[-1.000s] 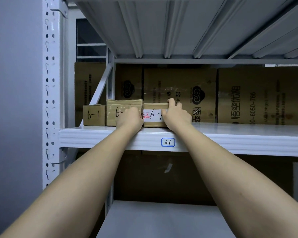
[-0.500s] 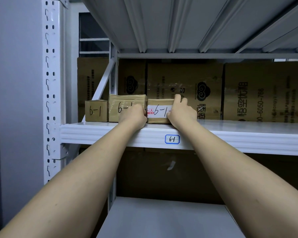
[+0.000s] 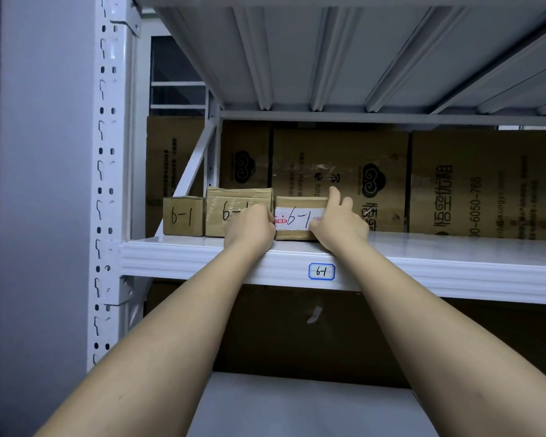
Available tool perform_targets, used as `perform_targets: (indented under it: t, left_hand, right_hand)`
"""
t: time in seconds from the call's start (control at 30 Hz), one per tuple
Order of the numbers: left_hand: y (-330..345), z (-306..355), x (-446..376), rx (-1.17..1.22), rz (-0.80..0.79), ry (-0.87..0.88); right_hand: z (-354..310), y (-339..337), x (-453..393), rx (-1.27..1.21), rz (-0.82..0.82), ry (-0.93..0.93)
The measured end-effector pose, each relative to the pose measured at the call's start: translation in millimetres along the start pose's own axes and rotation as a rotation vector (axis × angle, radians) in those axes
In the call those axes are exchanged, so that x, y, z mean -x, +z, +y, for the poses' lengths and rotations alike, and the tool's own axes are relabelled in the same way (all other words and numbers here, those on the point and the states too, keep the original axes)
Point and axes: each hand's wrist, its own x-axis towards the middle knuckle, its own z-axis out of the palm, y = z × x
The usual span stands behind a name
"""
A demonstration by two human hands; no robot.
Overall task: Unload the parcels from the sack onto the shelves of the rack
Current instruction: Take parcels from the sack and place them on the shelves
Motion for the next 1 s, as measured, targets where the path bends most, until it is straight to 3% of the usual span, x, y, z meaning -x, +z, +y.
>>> perform_targets:
  t: [0.2,0.3,0.5,0.63,0.8,1.0]
  left_hand:
    - [-8.8,5.6,17.2,0.078,0.241,0.115]
    - [-10.7,9.6,30.4,-0.008,0.312,0.24]
    - [-11.6,43.4,75.0,-0.136,0.234,0.433]
    - [-4.6,77.2,112.3,-0.17,0.193,0.423]
    - [23.3,126.5,181.9,-0.126,0.123,0.348]
    - [85.0,198.9,270.0,-0.16,-0.073,0.424]
  right_hand:
    - [-2.3,-9.0,11.8,0.089,0.272,-0.086]
    - [2.4,-15.3,28.0,0.043,0.307,-0.187]
    - [32.2,-36.7,71.9,0.007,0.359,-0.29]
    - [70.9,-56.8,99.4,0.019,0.36,-0.342]
    - [145.6,-81.9,145.2,0.028,0.315,-0.346]
    - [265.0,-101.2,212.9,0.144,0.173,-0.264]
